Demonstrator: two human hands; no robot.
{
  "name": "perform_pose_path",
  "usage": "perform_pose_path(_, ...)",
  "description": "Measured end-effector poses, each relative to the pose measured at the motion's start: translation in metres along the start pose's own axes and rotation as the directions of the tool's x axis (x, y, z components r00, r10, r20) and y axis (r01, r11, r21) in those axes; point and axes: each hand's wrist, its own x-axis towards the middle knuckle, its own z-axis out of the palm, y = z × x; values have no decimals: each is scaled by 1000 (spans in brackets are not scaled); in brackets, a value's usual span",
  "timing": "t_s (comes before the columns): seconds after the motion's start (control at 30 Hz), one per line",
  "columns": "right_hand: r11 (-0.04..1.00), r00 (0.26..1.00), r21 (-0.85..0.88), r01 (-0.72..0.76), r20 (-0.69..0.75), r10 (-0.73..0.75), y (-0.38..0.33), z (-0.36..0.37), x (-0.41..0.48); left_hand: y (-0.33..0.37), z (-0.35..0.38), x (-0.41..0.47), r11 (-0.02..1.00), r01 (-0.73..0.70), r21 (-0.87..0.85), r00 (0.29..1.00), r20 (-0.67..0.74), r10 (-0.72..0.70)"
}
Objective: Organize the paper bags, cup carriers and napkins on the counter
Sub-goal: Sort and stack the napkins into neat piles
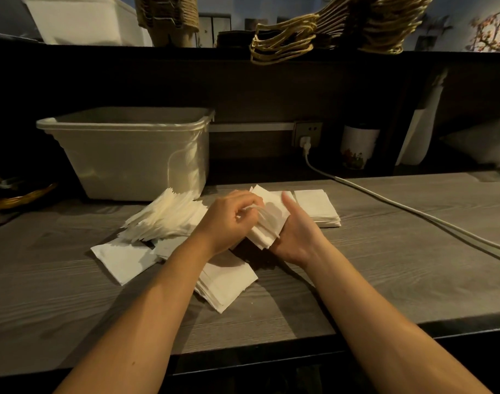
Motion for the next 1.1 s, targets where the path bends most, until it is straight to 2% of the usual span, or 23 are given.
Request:
perform_pose_path(0.1,996,1000,-88,-17,-25,15,0,2,1,1,0,-2,999,2,-53,998,58,1)
perform_pose_path(0.17,996,999,-88,16,-41,-20,0,3,1,3,4,-3,995,4,-102,999,44,1)
perform_pose_path(0.23,993,990,-54,108,-83,-112,1,0,5,7,7,-2,979,54,-197,998,-30,-62)
perform_pose_path(0.27,980,974,-91,177,-125,-187,2,-2,8,7,9,-1,960,101,-260,990,-65,-122)
perform_pose_path(0.3,946,944,-200,256,-158,-289,3,-2,9,10,10,0,934,149,-324,978,-91,-188)
perform_pose_path(0.33,854,894,-399,334,-155,-421,4,0,9,11,12,1,906,194,-375,962,-108,-251)
perform_pose_path(0.37,698,831,-597,396,-91,-550,6,3,8,13,13,2,882,228,-413,947,-119,-300)
perform_pose_path(0.4,537,773,-721,438,-3,-635,7,7,6,16,13,2,858,255,-447,932,-121,-340)
perform_pose_path(0.43,430,737,-774,466,70,-672,9,10,4,20,14,1,831,286,-478,919,-109,-379)
perform_pose_path(0.47,377,721,-791,482,114,-683,10,13,2,23,16,1,803,312,-508,906,-94,-412)
perform_pose_path(0.57,400,720,-768,500,111,-685,10,11,1,27,20,-2,769,309,-560,898,-94,-429)
perform_pose_path(0.73,430,742,-776,461,71,-667,11,7,6,23,24,-3,812,364,-457,896,-68,-439)
perform_pose_path(0.83,449,804,-791,415,88,-588,13,4,7,17,26,0,759,395,-518,854,-98,-512)
perform_pose_path(0.97,417,879,-856,305,85,-468,16,-1,10,15,25,3,657,377,-653,797,-133,-590)
perform_pose_path(1.1,405,877,-871,278,57,-478,13,-2,10,15,27,1,704,377,-602,819,-137,-556)
